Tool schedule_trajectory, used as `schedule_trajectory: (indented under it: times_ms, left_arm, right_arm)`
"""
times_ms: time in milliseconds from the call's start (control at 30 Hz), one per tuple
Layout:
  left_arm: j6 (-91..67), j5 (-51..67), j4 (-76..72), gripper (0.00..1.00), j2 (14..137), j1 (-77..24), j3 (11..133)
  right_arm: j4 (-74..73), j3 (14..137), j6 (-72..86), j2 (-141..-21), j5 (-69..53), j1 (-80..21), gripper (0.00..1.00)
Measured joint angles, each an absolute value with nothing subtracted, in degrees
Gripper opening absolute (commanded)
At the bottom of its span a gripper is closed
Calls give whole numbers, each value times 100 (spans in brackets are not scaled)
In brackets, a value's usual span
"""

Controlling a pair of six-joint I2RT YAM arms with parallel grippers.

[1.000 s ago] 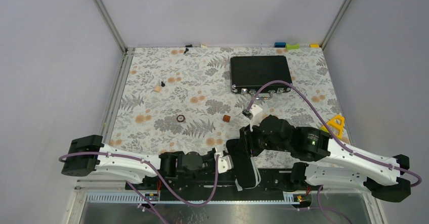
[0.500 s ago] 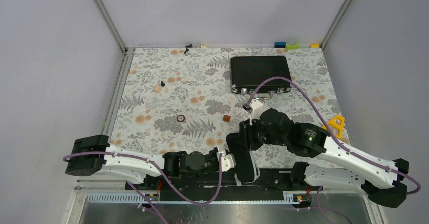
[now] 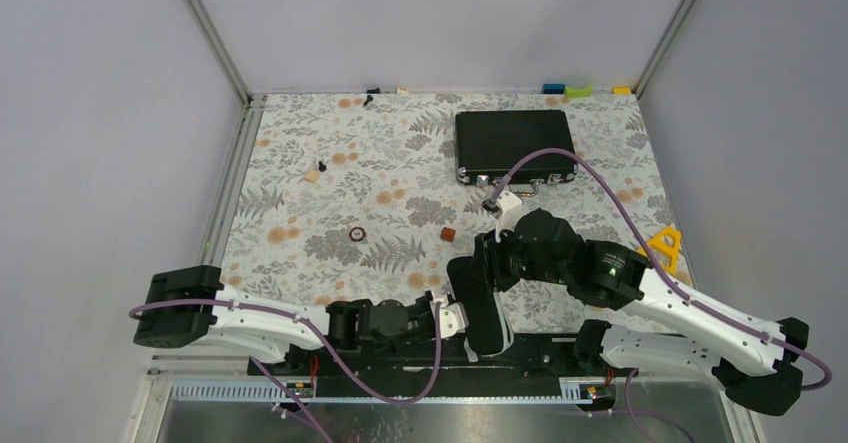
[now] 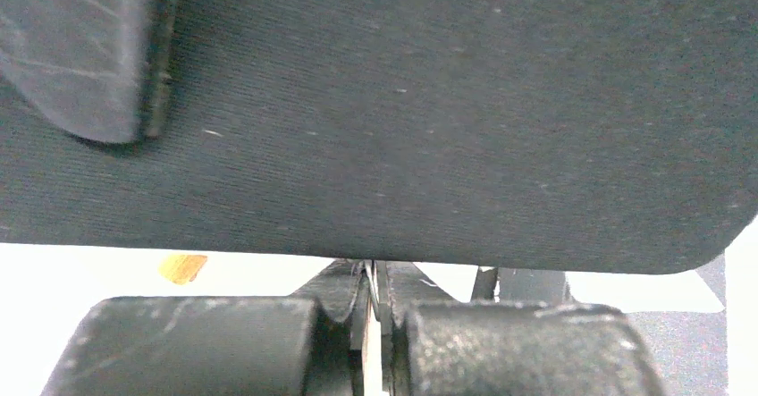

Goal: Open the umbrella

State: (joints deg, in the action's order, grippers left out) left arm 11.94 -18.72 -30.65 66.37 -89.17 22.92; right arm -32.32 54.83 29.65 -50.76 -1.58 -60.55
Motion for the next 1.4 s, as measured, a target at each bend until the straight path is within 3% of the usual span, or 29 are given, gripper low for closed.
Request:
schedule_trajectory:
  times_ms: [667, 767, 900, 967, 1100, 1233, 1400]
  left_arm:
    - [958, -1870, -3334, 0, 6923, -8910, 2366]
    - [858, -1905, -3356, 18, 6919, -8908, 2366]
    - [670, -1625, -3122, 70, 6855, -9050, 2366]
    - [607, -1441, -2989, 89, 6735, -9056, 2353]
    - [303, -1072, -2930, 99, 6139, -8488, 2163]
    - [-36, -729, -2853, 99, 5575, -7804, 2027]
    - [-548, -305, -2738, 99, 4987, -6932, 1857]
  right_arm:
    - [-2893, 5341, 2939, -4995, 64, -5872, 0]
    - [-2827, 5336, 2930, -5015, 71, -5833, 0]
    - [-2161, 5238, 2670, -5072, 950, -5601, 0]
    - [-1772, 5142, 2519, -5078, 1562, -5424, 0]
    - [-1588, 4945, 2270, -5061, 2211, -5247, 0]
    - [-1715, 4797, 2060, -5059, 2425, -4775, 0]
    - [-2018, 4735, 1859, -5201, 2139, -3350, 0]
